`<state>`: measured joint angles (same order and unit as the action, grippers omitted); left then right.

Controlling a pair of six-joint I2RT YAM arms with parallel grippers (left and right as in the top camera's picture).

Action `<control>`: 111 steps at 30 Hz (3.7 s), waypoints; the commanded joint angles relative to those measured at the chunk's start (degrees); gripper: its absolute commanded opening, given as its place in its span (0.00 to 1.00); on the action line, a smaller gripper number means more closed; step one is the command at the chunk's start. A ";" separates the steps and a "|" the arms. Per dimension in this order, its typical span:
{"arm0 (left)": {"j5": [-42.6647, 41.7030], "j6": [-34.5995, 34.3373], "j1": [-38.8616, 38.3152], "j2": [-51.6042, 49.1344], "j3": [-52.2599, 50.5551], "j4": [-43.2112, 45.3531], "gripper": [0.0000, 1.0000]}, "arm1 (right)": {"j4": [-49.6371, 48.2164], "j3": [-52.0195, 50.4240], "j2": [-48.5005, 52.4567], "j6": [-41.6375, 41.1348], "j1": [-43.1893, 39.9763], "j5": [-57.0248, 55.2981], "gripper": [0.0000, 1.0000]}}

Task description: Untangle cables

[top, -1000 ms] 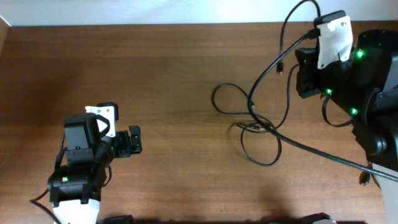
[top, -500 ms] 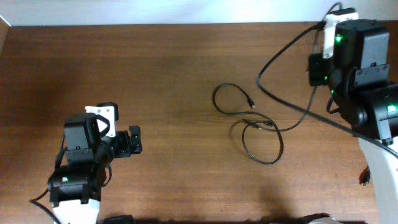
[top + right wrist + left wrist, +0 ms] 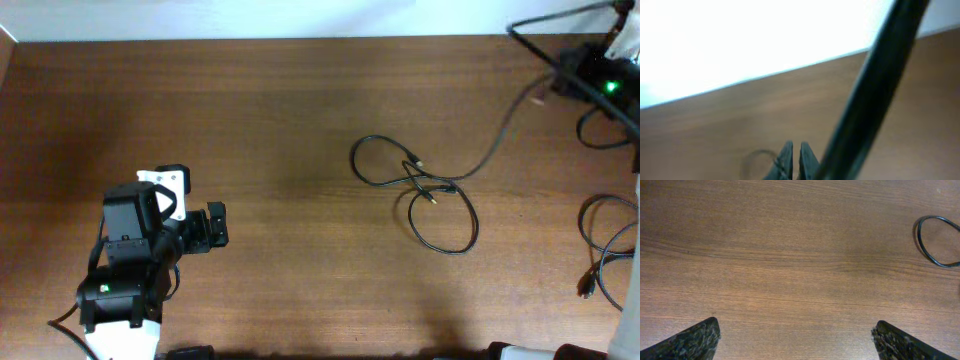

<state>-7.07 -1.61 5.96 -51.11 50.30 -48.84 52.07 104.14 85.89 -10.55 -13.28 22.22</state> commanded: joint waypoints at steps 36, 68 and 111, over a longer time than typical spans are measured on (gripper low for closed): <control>-0.61 -0.74 -0.17 0.07 0.42 0.07 0.99 | 30.64 12.52 2.62 2.99 4.37 30.62 0.04; -0.61 -0.76 -0.17 -0.26 0.42 0.09 0.99 | -11.56 10.56 6.29 1.31 2.14 -17.97 0.04; -0.61 -0.74 -0.17 -0.31 0.42 0.09 0.99 | 6.40 10.51 44.70 8.44 -17.51 -20.20 0.99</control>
<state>-7.07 -1.61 5.96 -51.24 50.30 -48.84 58.24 114.30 129.93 -6.63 -30.61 -4.99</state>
